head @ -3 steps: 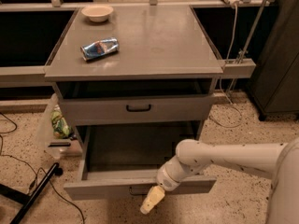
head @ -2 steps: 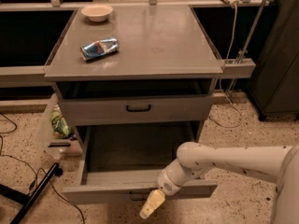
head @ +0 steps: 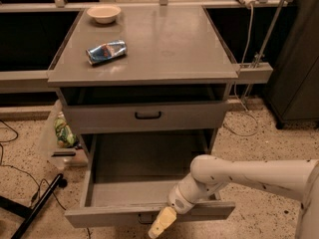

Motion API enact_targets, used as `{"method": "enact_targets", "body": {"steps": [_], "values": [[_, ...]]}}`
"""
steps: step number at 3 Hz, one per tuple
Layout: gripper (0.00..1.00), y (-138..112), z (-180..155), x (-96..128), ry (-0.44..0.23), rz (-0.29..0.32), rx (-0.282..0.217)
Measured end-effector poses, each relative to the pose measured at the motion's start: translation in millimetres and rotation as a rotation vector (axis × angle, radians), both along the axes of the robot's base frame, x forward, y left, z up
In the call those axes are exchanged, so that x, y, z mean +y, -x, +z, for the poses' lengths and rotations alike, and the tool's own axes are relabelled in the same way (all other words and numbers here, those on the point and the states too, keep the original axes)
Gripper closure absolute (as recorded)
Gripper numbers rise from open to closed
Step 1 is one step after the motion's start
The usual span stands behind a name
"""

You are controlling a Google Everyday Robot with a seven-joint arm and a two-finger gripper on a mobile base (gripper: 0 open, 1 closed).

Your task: Open middle drawer

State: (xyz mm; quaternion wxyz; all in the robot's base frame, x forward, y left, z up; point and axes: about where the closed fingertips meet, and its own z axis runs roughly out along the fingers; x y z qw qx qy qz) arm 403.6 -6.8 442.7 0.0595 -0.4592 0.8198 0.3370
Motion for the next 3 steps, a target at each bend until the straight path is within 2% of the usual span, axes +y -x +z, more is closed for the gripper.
{"method": "enact_targets", "body": {"steps": [1,2,3], "values": [[0.0,18.5,0.1,-1.5,-0.001,0.001,0.041],[0.0,47.4,16.4,-5.3,-0.008,-0.062,0.086],[0.0,45.4,17.6,-5.3,-0.008,-0.063,0.086]]}}
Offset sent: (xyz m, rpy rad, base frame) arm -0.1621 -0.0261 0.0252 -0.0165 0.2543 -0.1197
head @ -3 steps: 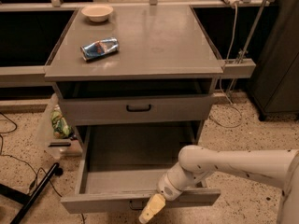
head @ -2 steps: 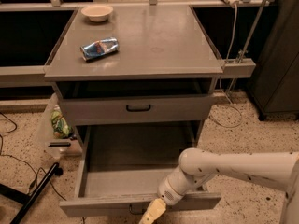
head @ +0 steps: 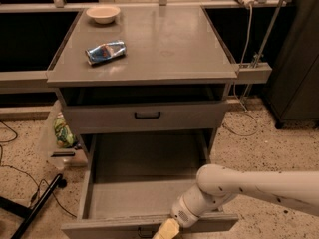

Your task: Open middle drawer

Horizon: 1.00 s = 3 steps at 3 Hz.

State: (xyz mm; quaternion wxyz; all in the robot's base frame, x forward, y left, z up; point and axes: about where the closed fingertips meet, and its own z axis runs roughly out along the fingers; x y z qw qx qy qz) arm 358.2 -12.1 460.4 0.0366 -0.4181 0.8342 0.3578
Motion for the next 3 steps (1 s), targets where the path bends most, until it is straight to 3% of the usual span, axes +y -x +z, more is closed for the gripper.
{"method": "enact_targets", "body": {"steps": [1,3], "values": [[0.0,22.4,12.4,-5.8,0.021,-0.053,0.042],[0.0,23.4,10.6,-3.1,0.018,-0.037,0.055]]}}
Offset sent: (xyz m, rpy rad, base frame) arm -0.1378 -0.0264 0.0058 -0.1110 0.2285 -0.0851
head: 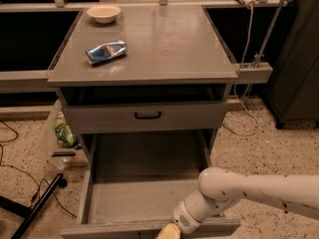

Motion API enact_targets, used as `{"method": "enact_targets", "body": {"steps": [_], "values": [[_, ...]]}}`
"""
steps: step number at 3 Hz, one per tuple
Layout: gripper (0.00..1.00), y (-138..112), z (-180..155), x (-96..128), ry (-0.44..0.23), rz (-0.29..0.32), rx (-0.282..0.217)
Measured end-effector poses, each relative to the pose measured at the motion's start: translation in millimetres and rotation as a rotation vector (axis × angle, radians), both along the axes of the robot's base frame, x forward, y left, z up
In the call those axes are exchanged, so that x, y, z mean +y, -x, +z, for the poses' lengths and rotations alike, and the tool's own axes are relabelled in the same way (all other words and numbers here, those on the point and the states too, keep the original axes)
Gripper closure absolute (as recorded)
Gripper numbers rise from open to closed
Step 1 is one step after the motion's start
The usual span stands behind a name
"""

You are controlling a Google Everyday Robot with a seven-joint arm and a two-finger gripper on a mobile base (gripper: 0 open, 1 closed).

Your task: Open middle drawer

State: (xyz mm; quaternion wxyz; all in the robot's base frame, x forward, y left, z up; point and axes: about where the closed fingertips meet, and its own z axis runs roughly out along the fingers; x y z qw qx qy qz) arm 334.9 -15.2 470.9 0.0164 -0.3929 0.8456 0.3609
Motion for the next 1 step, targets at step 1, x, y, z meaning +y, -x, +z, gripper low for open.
{"method": "enact_targets", "body": {"steps": [1], "values": [[0.0,11.3,-3.3,-0.4,-0.012,0.005,0.042]]}}
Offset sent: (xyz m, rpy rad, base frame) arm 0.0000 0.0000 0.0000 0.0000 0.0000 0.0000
